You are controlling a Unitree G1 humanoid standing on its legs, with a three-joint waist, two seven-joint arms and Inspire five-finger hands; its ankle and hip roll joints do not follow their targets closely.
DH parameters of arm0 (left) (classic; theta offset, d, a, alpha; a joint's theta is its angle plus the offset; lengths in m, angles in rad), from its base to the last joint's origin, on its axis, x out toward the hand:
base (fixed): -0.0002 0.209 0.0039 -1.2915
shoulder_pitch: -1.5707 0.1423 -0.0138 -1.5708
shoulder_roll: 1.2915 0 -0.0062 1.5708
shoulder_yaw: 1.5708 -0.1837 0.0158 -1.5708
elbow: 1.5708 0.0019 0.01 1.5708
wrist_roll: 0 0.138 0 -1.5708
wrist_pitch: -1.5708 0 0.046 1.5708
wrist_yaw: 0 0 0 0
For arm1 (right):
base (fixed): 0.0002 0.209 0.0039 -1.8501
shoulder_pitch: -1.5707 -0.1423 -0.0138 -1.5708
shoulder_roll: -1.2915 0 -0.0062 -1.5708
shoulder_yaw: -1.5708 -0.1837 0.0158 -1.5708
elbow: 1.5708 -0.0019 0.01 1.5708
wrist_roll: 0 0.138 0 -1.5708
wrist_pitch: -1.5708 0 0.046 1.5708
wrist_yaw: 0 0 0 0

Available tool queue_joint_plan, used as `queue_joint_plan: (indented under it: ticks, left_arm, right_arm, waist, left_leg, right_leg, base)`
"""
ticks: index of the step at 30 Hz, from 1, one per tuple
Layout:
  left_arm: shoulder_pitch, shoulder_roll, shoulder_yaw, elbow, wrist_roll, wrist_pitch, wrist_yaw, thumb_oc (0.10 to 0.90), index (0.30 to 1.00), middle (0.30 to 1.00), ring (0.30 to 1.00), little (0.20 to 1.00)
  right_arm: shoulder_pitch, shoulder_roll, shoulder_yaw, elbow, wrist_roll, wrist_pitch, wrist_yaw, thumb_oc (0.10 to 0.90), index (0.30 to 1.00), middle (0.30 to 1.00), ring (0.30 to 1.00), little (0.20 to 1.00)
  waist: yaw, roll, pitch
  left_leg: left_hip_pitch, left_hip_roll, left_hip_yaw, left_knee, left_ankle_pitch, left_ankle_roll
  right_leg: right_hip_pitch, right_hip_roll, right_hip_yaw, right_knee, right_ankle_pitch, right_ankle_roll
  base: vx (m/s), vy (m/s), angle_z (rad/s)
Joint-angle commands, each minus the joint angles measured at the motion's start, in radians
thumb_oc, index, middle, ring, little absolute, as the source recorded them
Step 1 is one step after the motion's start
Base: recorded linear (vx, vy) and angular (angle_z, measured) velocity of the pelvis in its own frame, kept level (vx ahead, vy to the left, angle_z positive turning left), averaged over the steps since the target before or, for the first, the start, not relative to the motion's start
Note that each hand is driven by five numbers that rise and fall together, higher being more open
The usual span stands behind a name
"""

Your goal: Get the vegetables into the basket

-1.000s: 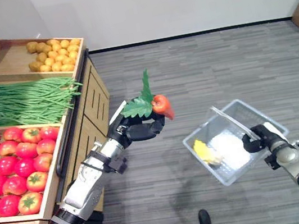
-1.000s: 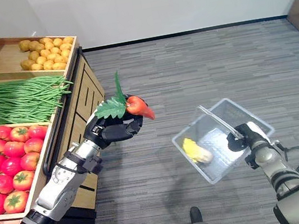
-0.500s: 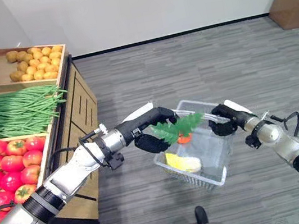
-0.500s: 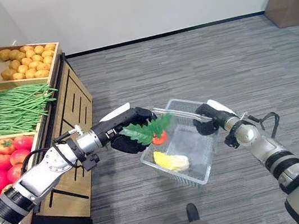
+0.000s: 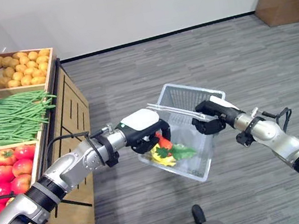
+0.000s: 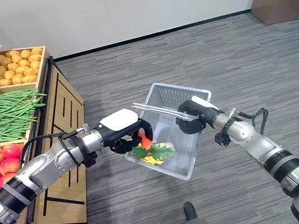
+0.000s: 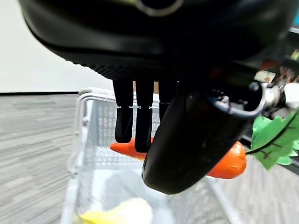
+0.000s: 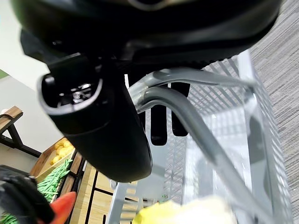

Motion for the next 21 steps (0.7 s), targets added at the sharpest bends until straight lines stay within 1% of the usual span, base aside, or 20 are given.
queue_joint_plan:
  ticks: [1, 3, 7, 8, 13, 14, 19, 21]
  left_arm:
    - [-0.110, -0.042, 0.016, 0.071, 0.058, -0.022, 0.125, 0.400, 0.300, 0.300, 0.300, 0.300]
    - [-0.104, -0.068, 0.016, 0.105, 0.095, -0.015, 0.143, 0.400, 0.300, 0.300, 0.300, 0.300]
    - [-0.103, -0.092, 0.008, 0.130, 0.139, -0.013, 0.163, 0.400, 0.300, 0.300, 0.300, 0.300]
    - [-0.098, -0.116, 0.002, 0.152, 0.164, -0.008, 0.174, 0.400, 0.300, 0.300, 0.300, 0.300]
    - [-0.094, -0.156, -0.006, 0.173, 0.200, -0.002, 0.190, 0.400, 0.300, 0.300, 0.300, 0.300]
    - [-0.099, -0.184, -0.017, 0.192, 0.227, 0.003, 0.201, 0.400, 0.300, 0.300, 0.300, 0.300]
    - [-0.111, -0.262, -0.051, 0.247, 0.278, 0.020, 0.214, 0.400, 0.300, 0.300, 0.300, 0.300]
    - [-0.111, -0.264, -0.052, 0.249, 0.279, 0.020, 0.215, 0.400, 0.300, 0.300, 0.300, 0.300]
  right_arm:
    - [-0.092, -0.014, -0.113, -0.147, 0.151, -0.134, -0.038, 0.400, 0.300, 0.300, 0.300, 0.300]
    - [-0.092, -0.010, -0.116, -0.164, 0.162, -0.133, -0.035, 0.400, 0.300, 0.300, 0.300, 0.300]
    - [-0.089, 0.000, -0.118, -0.196, 0.191, -0.134, -0.030, 0.400, 0.300, 0.300, 0.300, 0.300]
    - [-0.088, 0.011, -0.117, -0.213, 0.210, -0.135, -0.027, 0.400, 0.300, 0.300, 0.300, 0.300]
    - [-0.084, 0.031, -0.117, -0.241, 0.241, -0.134, -0.021, 0.400, 0.300, 0.300, 0.300, 0.300]
    - [-0.079, 0.041, -0.114, -0.250, 0.247, -0.133, -0.017, 0.400, 0.300, 0.300, 0.300, 0.300]
    - [-0.076, 0.057, -0.105, -0.268, 0.259, -0.132, -0.023, 0.400, 0.300, 0.300, 0.300, 0.300]
    - [-0.075, 0.057, -0.105, -0.268, 0.259, -0.132, -0.023, 0.400, 0.300, 0.300, 0.300, 0.300]
  waist:
    - [0.022, -0.051, -0.088]
    - [0.020, -0.051, -0.089]
    - [0.017, -0.050, -0.090]
    - [0.014, -0.050, -0.092]
    - [0.012, -0.052, -0.091]
    - [0.010, -0.053, -0.091]
    - [0.002, -0.054, -0.091]
    - [0.002, -0.054, -0.091]
  left_leg:
    - [0.047, 0.047, -0.017, 0.002, -0.057, -0.052]
    - [0.048, 0.048, -0.015, 0.002, -0.058, -0.053]
    - [0.047, 0.048, -0.015, 0.002, -0.059, -0.053]
    - [0.047, 0.048, -0.014, 0.002, -0.059, -0.053]
    - [0.048, 0.049, -0.012, 0.002, -0.060, -0.053]
    - [0.048, 0.050, -0.013, 0.002, -0.060, -0.052]
    - [0.046, 0.050, -0.012, 0.002, -0.061, -0.051]
    - [0.046, 0.050, -0.011, 0.002, -0.061, -0.051]
  right_leg:
    - [-0.014, -0.060, -0.024, 0.006, -0.004, 0.086]
    - [-0.013, -0.059, -0.026, 0.006, -0.005, 0.085]
    - [-0.012, -0.059, -0.025, 0.005, -0.005, 0.084]
    - [-0.012, -0.058, -0.025, 0.006, -0.005, 0.083]
    - [-0.011, -0.058, -0.025, 0.006, -0.007, 0.082]
    - [-0.010, -0.058, -0.026, 0.006, -0.008, 0.082]
    - [-0.011, -0.058, -0.026, 0.007, -0.010, 0.081]
    - [-0.011, -0.058, -0.026, 0.007, -0.009, 0.081]
  base:
    - [0.00, 0.000, 0.00]
    - [0.00, 0.000, 0.00]
    - [0.00, 0.000, 0.00]
    - [0.00, 0.000, 0.00]
    - [0.00, 0.000, 0.00]
    - [0.00, 0.000, 0.00]
    - [0.00, 0.000, 0.00]
    - [0.00, 0.000, 0.00]
